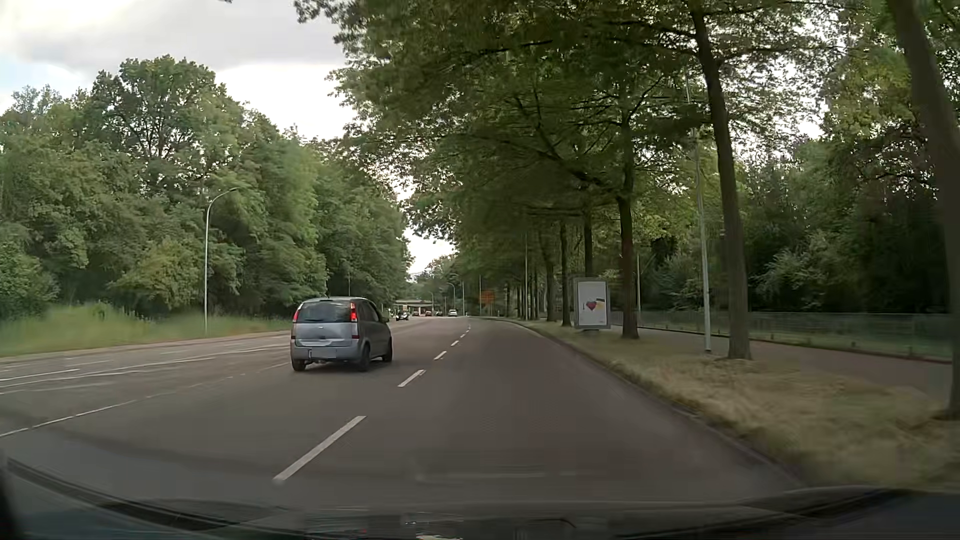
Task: Follow the waypoints while adhering to traffic rules and regulations
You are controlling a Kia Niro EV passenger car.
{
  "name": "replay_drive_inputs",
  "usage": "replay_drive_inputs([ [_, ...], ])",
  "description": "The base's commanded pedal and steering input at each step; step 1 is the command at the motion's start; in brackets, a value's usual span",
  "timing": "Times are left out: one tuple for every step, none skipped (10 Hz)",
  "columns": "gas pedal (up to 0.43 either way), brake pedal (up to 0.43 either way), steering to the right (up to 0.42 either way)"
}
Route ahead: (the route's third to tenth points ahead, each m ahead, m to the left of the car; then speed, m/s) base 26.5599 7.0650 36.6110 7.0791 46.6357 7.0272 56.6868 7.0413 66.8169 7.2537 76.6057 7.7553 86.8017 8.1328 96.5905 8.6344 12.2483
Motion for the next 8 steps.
replay_drive_inputs([
  [0.138,0.0,0.0],
  [0.138,0.0,0.0],
  [0.138,0.0,0.0],
  [0.138,0.0,0.0],
  [0.138,0.0,0.0],
  [0.138,0.0,0.0],
  [0.138,0.0,0.0],
  [0.138,0.0,0.0],
])
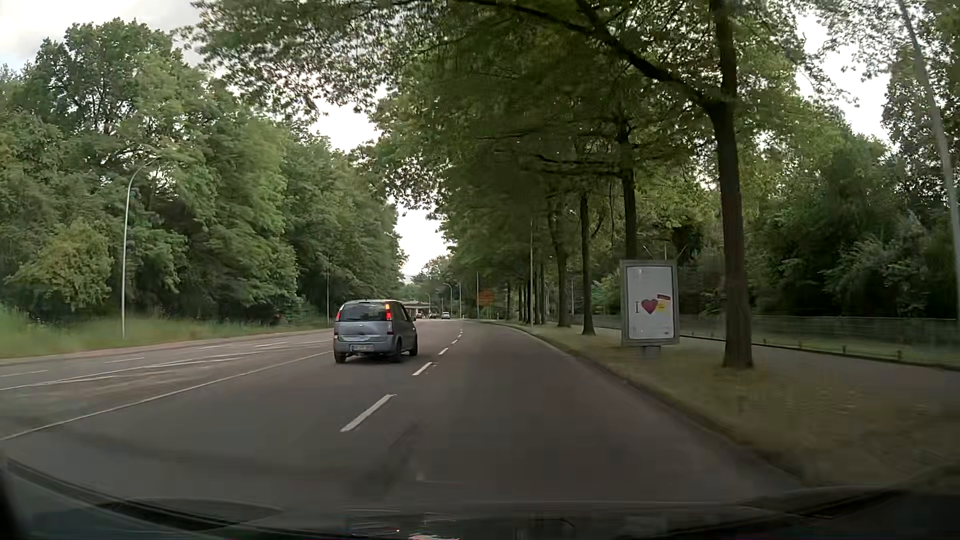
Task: Follow the waypoints while adhering to traffic rules and regulations
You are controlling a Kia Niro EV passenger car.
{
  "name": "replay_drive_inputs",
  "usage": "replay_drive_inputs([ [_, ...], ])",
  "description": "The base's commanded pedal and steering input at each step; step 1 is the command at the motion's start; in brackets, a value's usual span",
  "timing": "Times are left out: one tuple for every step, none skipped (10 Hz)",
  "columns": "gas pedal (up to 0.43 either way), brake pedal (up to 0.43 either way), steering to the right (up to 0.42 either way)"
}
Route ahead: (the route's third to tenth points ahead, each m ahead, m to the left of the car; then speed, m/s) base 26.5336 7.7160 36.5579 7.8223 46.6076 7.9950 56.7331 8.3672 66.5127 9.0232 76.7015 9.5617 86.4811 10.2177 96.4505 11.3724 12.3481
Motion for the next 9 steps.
replay_drive_inputs([
  [0.13,0.0,0.0],
  [0.13,0.0,0.0],
  [0.13,0.0,0.0],
  [0.13,0.0,0.0],
  [0.13,0.0,0.0],
  [0.13,0.0,0.0],
  [0.118,0.0,0.0],
  [0.118,0.0,0.0],
  [0.11,0.0,-0.001],
])
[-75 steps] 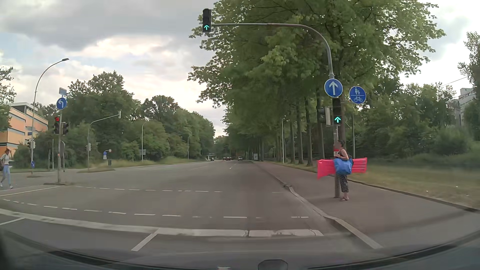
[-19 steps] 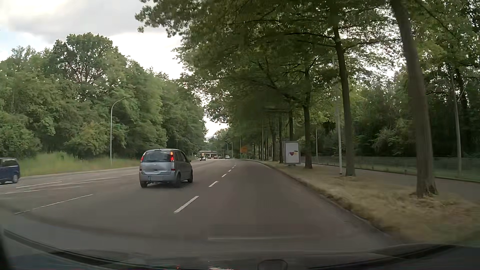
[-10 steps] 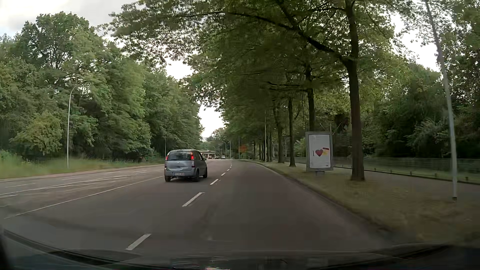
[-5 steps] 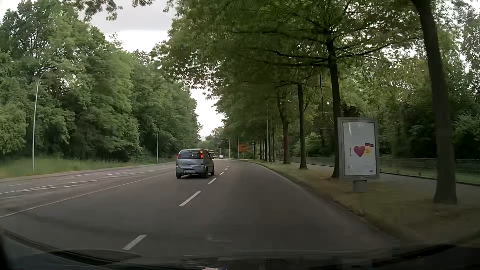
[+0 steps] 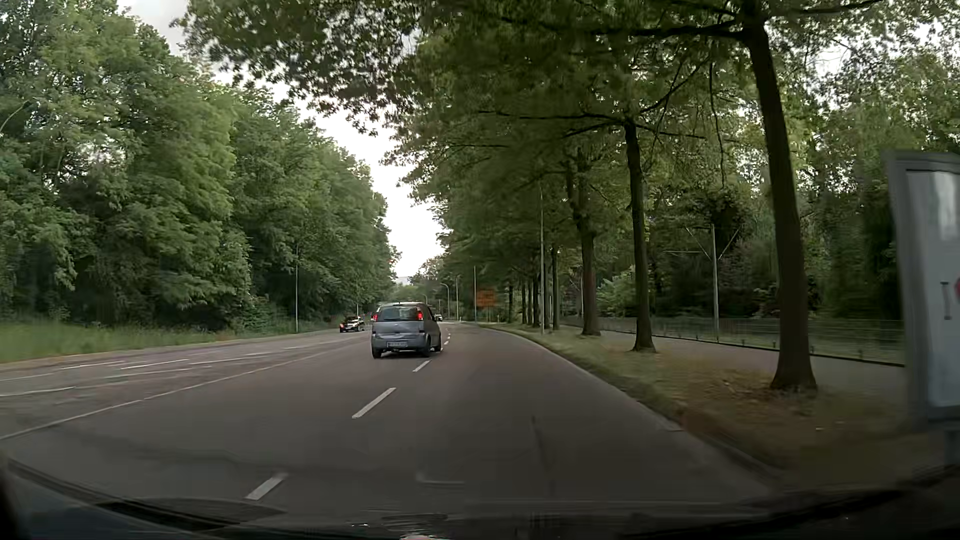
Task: Follow the waypoints while adhering to traffic rules and regulations
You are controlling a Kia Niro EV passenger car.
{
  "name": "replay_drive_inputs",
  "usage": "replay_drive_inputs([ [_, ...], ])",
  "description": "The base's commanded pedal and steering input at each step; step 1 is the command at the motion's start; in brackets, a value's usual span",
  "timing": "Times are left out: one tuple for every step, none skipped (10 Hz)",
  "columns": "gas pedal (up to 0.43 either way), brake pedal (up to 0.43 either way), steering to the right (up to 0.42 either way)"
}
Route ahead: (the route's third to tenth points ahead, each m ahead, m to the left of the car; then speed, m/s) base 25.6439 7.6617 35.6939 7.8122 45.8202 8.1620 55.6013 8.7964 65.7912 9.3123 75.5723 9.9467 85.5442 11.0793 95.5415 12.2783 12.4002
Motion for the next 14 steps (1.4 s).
replay_drive_inputs([
  [0.11,0.0,-0.001],
  [0.11,0.0,-0.002],
  [0.11,0.0,-0.002],
  [0.11,0.0,-0.003],
  [0.11,0.0,-0.005],
  [0.118,0.0,-0.008],
  [0.118,0.0,-0.01],
  [0.118,0.0,-0.011],
  [0.118,0.0,-0.011],
  [0.118,0.0,-0.011],
  [0.118,0.0,-0.011],
  [0.118,0.0,-0.011],
  [0.118,0.0,-0.01],
  [0.118,0.0,-0.01],
])
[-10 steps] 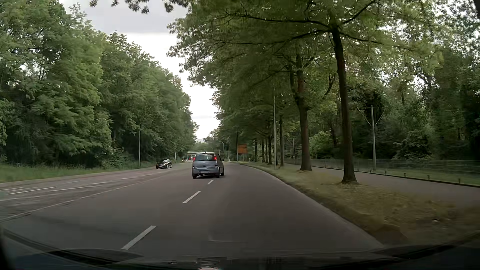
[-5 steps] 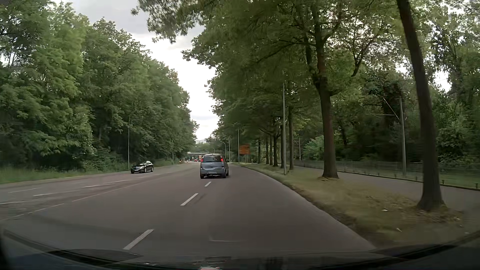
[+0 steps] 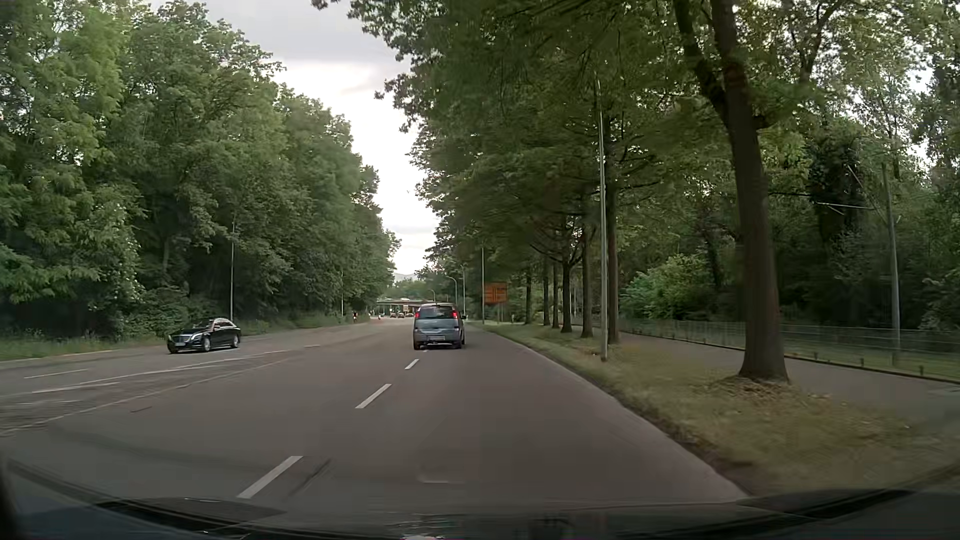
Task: Follow the waypoints while adhering to traffic rules and regulations
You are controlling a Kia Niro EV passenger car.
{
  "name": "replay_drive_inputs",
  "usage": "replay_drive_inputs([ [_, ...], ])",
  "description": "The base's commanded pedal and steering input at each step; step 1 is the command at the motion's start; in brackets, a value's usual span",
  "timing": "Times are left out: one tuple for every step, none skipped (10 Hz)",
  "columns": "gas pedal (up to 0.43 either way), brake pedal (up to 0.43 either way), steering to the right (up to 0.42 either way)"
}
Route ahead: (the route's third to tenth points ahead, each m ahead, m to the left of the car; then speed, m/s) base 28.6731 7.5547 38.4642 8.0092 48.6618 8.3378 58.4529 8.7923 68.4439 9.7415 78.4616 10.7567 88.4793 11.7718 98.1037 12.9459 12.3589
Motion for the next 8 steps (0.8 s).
replay_drive_inputs([
  [0.118,0.0,-0.01],
  [0.118,0.0,-0.011],
  [0.118,0.0,-0.012],
  [0.118,0.0,-0.013],
  [0.118,0.0,-0.014],
  [0.118,0.0,-0.014],
  [0.118,0.0,-0.014],
  [0.118,0.0,-0.014],
])
